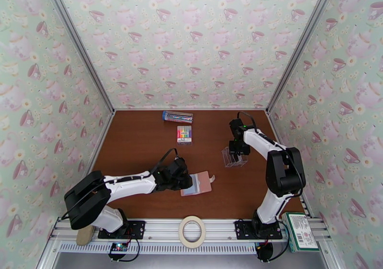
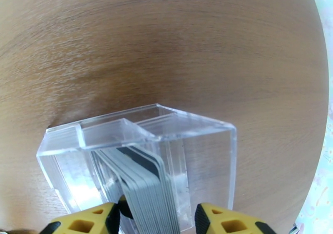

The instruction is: Put the credit cards into the card holder

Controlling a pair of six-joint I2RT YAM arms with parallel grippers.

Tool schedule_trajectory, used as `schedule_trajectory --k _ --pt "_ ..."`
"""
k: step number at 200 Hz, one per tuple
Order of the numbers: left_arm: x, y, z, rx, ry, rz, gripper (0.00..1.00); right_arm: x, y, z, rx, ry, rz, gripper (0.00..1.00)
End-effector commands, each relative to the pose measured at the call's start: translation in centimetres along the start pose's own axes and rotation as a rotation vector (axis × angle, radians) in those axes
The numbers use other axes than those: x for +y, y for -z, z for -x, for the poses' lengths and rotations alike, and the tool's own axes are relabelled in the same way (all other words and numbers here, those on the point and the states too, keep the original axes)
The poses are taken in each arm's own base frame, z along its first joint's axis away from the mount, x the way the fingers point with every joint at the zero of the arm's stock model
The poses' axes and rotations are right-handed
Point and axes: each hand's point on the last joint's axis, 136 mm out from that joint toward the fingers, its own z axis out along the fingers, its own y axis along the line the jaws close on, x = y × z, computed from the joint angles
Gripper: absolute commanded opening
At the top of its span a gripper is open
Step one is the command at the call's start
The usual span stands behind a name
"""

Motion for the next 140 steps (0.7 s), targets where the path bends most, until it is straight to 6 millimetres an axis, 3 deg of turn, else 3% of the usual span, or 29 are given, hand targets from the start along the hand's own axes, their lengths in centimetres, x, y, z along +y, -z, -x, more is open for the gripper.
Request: schedule_trajectory --k 1,140 --pt "-0.4 -0.1 0.3 0.003 -0.013 -0.010 0.28 -1.4 0.7 0.5 -0.012 -0.024 -0.048 0.53" --pt "-0.3 -0.2 0.2 0.008 -0.018 0.001 0.28 -3.9 2.8 1.0 -0.067 -0.057 -0.137 0.46"
